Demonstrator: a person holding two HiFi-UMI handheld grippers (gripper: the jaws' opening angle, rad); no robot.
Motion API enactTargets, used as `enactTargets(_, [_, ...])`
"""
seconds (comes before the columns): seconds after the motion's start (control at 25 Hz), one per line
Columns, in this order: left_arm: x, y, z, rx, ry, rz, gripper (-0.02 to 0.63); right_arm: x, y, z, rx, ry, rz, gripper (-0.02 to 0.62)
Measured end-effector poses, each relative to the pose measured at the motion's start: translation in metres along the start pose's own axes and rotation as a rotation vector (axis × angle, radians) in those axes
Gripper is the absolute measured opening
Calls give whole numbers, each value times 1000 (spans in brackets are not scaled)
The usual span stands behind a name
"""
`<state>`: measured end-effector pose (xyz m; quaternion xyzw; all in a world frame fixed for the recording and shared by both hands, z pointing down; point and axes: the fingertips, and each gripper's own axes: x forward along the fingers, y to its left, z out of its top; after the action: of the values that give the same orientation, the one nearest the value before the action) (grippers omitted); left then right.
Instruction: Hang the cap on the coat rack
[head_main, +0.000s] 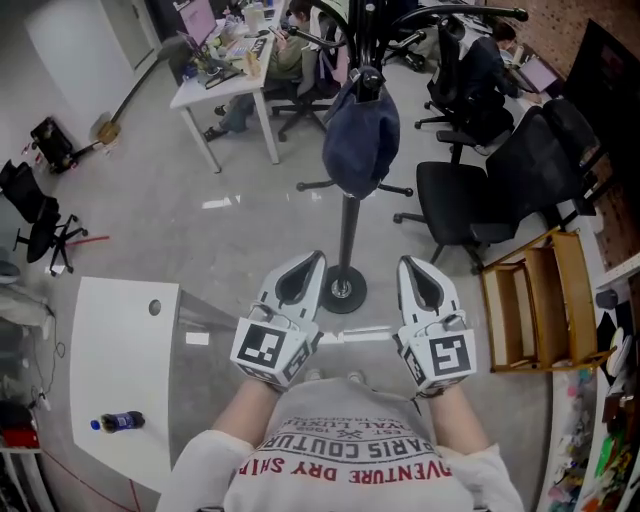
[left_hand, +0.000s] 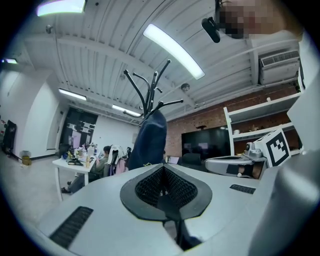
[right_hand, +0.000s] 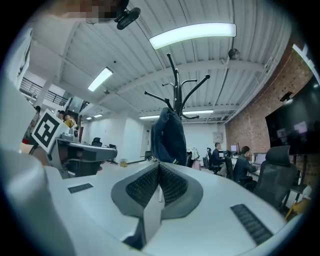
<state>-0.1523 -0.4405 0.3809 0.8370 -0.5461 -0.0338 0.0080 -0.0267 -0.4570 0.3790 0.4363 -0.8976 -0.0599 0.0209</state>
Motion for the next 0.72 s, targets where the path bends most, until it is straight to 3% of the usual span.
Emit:
enactTargets(0.24, [-8, -19, -6, -15, 0, 11, 5, -13, -5, -10, 46, 17, 24, 14])
enactTargets(0.44, [-19, -10, 0, -23, -7, 31, 5, -10, 10, -8, 80, 27, 52, 15])
enactTargets(0.72, [-20, -20, 1, -14, -14, 36, 5, -16, 10, -3, 44, 13, 72, 14])
